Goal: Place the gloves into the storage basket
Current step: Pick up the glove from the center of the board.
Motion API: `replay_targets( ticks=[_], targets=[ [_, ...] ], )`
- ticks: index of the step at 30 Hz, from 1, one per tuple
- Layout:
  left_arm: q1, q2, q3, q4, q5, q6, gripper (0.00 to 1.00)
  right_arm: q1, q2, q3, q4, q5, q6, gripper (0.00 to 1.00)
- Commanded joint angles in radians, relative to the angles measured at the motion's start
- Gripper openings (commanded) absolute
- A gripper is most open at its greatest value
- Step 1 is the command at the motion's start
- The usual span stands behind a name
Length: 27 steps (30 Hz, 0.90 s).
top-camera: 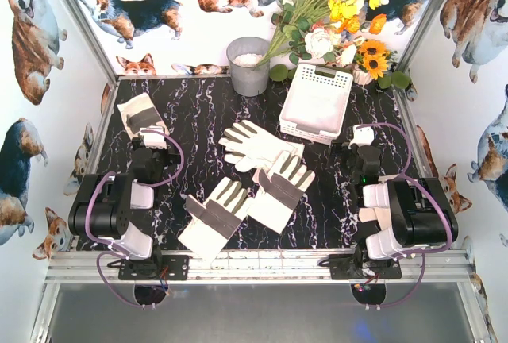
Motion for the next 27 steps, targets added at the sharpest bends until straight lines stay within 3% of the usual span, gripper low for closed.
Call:
replay_targets(
  ticks=[1, 6, 10, 14, 16, 18, 20, 23, 27],
  targets=[
    [0.006, -0.011, -0.003, 0.032, 0.011, 0.005, 1.00, -0.003, -0.010, 0.004, 0.073, -0.009, -0.011, 1.00],
    [0.006, -0.010, -0.002, 0.032, 0.011, 0.004, 1.00, -0.003, -0.009, 0.006, 0.067, -0.009, -0.011, 1.00],
    [0.002, -0.015, 0.009, 0.007, -0.118, -0.040, 1.00, -0.004, -0.005, 0.013, 0.059, -0.006, -0.006, 1.00],
    [0.001, -0.021, 0.008, 0.008, -0.124, -0.042, 1.00, -0.009, -0.008, 0.009, 0.061, -0.012, -0.005, 1.00],
    [0.002, -0.062, 0.032, -0.067, -0.153, -0.058, 1.00, -0.010, -0.013, 0.010, 0.061, 0.014, 0.005, 1.00],
    [0.002, -0.144, 0.088, -0.244, -0.160, -0.068, 1.00, -0.009, -0.065, 0.015, 0.011, 0.087, 0.029, 1.00],
    [0.002, -0.241, 0.177, -0.525, -0.153, -0.118, 1.00, -0.010, -0.198, 0.056, -0.177, 0.218, 0.082, 1.00],
    [0.003, -0.347, 0.319, -0.832, -0.161, -0.203, 1.00, -0.019, -0.430, 0.148, -0.507, 0.400, 0.303, 1.00],
    [0.003, -0.408, 0.522, -1.243, -0.185, -0.236, 1.00, -0.086, -0.635, 0.225, -0.740, 0.253, 0.423, 1.00]
  ],
)
